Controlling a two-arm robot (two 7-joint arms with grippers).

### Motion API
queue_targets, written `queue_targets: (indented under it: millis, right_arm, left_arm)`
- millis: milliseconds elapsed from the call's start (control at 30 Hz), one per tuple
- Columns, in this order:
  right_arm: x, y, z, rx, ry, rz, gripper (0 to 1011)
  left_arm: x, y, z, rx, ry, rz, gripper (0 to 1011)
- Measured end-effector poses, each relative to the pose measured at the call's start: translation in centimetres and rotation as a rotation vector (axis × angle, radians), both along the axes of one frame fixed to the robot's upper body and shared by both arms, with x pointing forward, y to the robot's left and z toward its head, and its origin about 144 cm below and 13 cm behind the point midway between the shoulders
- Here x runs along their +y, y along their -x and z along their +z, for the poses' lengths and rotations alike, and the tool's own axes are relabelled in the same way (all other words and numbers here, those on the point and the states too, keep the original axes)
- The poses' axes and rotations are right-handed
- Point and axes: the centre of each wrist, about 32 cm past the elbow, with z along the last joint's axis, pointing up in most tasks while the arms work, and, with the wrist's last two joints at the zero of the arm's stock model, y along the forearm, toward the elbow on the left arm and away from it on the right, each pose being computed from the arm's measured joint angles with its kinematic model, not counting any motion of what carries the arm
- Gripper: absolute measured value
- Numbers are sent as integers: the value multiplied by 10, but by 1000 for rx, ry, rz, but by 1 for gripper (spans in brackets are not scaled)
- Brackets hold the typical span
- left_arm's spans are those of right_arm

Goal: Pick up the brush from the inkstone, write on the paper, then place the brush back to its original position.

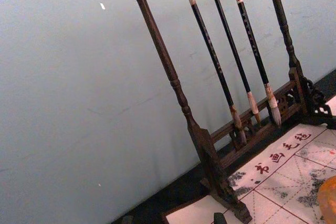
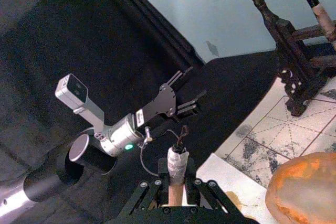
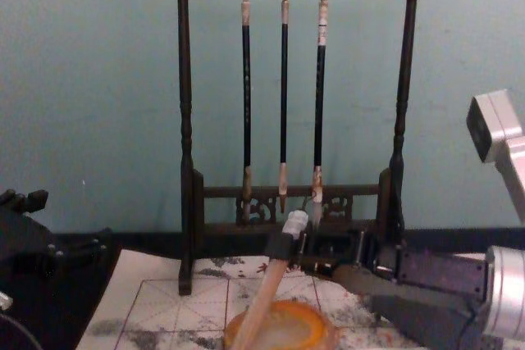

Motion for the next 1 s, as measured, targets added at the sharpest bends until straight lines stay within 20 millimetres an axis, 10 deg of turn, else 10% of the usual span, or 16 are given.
queue_targets:
  millis: [1000]
  right_arm:
    - [-16, -8, 1, 7, 3, -82, 197]
  left_arm:
    - [0, 0, 0, 0, 0, 0, 1001]
